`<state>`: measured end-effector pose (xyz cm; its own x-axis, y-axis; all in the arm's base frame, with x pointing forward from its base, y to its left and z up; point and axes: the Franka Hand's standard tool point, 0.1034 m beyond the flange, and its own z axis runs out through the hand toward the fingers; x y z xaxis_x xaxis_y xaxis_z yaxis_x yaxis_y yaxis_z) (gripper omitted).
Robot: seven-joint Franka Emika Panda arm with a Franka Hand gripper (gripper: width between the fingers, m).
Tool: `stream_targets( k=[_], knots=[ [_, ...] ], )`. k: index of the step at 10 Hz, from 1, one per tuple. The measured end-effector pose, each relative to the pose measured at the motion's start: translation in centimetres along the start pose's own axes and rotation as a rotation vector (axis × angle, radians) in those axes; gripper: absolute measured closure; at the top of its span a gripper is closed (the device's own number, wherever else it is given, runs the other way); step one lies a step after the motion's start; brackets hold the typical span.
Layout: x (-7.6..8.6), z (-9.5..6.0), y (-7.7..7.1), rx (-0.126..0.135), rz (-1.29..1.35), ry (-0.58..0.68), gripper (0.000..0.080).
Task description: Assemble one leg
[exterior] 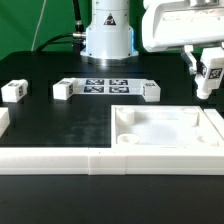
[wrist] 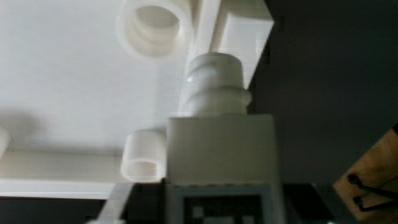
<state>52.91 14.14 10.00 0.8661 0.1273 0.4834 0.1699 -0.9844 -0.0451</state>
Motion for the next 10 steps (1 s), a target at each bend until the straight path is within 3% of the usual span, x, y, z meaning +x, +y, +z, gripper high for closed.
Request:
stream_targets(
  k=[1,2,3,7,10],
  knots=[
    [0.8,0.3,0.9,-0.013,-0.034,0.080,0.0511],
    [0.7,2.0,2.0,-0.018,-0.052,0.015,0.0511],
    [2.8,2.5,2.5,-0.020,-0.064,0.030,0.0511],
    [6.2,3.6,3.0,-0.016,-0.075,0.027,0.0511],
    [5.8,3.7,3.0,-0.018,-0.074,0.027,0.0511]
  ],
)
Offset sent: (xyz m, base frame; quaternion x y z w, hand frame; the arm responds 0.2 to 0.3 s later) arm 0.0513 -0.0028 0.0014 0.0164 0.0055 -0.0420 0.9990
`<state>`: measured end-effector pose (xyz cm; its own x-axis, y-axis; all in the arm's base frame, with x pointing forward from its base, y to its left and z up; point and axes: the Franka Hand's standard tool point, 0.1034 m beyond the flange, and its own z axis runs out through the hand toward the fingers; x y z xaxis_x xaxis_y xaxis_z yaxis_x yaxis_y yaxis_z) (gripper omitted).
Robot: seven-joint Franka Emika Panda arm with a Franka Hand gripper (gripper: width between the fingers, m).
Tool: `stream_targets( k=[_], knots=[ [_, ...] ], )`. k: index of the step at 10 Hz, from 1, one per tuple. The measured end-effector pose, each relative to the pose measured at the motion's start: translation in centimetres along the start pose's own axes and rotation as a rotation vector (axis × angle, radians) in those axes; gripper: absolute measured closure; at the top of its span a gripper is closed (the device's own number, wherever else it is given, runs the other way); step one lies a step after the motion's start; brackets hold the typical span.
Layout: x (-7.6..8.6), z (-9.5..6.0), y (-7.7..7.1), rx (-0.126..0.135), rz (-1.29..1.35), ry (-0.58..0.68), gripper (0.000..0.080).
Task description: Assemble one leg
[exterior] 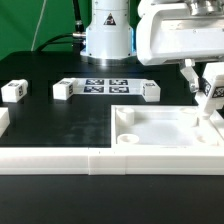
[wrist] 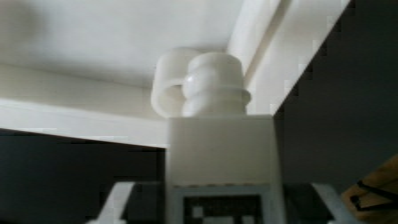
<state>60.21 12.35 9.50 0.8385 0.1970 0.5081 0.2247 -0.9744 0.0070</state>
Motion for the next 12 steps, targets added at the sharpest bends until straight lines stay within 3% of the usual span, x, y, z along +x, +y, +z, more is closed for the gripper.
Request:
stream_targets(
  k=[2,7,12],
  knots=[
    [0.2,0.7,0.4,-0.007,-0.008,0.023,0.0511],
    [3.3,2.6,1.2,-0.008,-0.016,0.041,0.0511],
    [1.3,3.8,1.5,-0.019,-0.015,0.049,0.0511]
  ],
)
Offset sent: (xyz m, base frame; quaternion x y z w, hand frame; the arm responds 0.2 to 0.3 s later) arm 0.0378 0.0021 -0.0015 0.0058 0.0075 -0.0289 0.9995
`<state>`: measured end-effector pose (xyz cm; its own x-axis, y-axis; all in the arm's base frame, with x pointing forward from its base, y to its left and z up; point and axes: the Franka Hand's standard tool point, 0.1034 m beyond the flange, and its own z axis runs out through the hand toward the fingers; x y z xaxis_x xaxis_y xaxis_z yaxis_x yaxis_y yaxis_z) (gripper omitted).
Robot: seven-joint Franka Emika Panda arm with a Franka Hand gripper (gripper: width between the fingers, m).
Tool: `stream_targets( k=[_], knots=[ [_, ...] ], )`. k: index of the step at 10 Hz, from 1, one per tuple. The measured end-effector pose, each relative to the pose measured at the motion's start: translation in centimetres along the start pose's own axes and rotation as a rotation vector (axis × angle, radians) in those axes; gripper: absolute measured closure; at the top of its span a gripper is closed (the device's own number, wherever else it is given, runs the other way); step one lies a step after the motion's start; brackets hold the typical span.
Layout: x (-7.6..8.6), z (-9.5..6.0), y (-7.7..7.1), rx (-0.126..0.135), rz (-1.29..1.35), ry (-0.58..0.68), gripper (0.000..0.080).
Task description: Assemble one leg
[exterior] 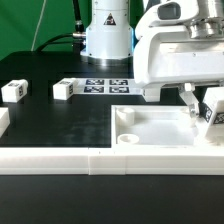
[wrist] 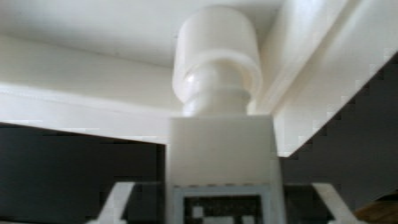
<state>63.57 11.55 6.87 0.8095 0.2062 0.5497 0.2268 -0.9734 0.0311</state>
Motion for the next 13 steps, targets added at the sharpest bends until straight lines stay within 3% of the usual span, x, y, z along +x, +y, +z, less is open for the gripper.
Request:
stream_targets(
  k=[4,8,9,10,11,12,13],
  knots=[
    [-2.4,0.0,0.0,-0.020,0.030,0.033,0.0511],
    [-2.4,0.0,0.0,-0.008,0.041,0.009,0.0511],
    [-2.7,0.2,0.0,-0.003,0.042,-0.010,0.0440],
    [-2.8,0.2,0.0,-0.003,0.042,-0.011,0.0273],
    [-2.8,0.2,-0.1,-0.003,0.042,-0.012,0.0273],
    [-2.8,0.2,-0.1,-0.003,0.042,-0.013,0.0173],
    [-2.8,0.2,-0.1,-0.003,0.042,-0.013,0.0173]
  ],
)
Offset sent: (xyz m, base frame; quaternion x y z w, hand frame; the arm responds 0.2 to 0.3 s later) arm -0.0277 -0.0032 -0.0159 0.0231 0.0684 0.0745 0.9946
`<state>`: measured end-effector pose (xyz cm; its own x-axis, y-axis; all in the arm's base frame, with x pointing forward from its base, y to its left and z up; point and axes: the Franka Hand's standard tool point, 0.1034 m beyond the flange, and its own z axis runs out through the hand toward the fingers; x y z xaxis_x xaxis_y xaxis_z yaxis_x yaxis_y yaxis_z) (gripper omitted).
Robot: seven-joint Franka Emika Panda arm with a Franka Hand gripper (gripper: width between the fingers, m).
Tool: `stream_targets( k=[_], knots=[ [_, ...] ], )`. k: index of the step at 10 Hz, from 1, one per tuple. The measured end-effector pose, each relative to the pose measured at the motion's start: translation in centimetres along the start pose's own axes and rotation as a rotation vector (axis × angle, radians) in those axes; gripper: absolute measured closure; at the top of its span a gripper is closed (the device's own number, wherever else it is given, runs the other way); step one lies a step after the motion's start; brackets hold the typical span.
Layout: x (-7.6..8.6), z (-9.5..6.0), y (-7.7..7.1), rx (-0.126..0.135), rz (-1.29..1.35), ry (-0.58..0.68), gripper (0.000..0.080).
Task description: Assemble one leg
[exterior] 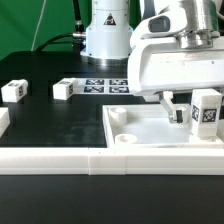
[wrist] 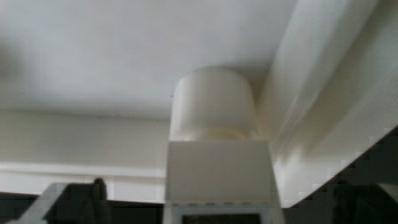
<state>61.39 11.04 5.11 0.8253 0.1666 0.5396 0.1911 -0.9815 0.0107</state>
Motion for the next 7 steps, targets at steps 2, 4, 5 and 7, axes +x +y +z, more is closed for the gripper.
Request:
stream_targets(
  k=[2,4,5,7],
  knots=[
    [0.0,0.0,0.0,0.000,0.000,0.000,0.0154],
    [1.1,-0.9,-0.5,0.017,-0.001,-0.037,0.0150],
    [2.2,-1.9,-0.7,0.021,-0.002,-0.035,0.0150],
    [2.9,-2.6,-0.8,0.027,-0.004,-0.044,0.0150]
  ],
)
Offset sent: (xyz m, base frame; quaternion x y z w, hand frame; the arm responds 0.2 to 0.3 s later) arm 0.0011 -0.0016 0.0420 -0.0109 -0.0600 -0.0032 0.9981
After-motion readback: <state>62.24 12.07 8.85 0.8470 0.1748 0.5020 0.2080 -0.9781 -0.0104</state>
